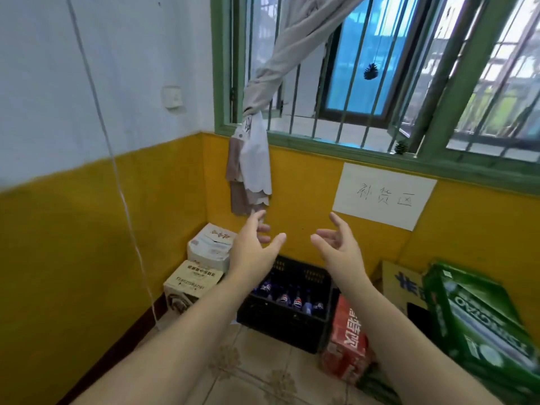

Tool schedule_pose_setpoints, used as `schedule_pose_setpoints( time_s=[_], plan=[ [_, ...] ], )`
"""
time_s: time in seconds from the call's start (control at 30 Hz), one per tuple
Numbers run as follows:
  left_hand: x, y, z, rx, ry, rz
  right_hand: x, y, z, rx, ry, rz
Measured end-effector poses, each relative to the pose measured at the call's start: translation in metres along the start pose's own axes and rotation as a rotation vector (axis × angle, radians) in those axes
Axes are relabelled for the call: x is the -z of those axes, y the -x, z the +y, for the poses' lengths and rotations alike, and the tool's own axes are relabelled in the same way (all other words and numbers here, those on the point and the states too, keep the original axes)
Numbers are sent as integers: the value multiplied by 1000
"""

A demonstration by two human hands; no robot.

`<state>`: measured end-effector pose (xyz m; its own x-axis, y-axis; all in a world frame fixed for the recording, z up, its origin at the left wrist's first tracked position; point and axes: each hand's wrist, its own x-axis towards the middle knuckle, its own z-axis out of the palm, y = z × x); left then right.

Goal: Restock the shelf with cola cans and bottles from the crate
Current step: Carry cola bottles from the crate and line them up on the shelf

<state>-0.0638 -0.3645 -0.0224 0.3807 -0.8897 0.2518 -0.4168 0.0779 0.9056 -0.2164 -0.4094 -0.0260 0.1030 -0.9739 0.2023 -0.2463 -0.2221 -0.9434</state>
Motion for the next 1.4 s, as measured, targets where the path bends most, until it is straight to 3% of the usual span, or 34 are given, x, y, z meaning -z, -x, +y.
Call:
schedule_pose_setpoints(
  time_s=[0.6,0.8,0.93,1.13,1.4],
  plan=[
    [-179,-295,-142,164,-122,-466,-17,-263,205,-480,111,134],
    [-244,-343,-189,255,-169,-604,-5,-317,267,-611,127,142],
    [-276,-361,-232,366,-199,-590,-9,-345,327,-699,145,84],
    [-315,-364,-338,512,-237,-586,-40,-369,443,-855,197,-68],
    [-384,-356,-545,506,-334,-615,-131,-367,640,-919,311,-198]
  ],
)
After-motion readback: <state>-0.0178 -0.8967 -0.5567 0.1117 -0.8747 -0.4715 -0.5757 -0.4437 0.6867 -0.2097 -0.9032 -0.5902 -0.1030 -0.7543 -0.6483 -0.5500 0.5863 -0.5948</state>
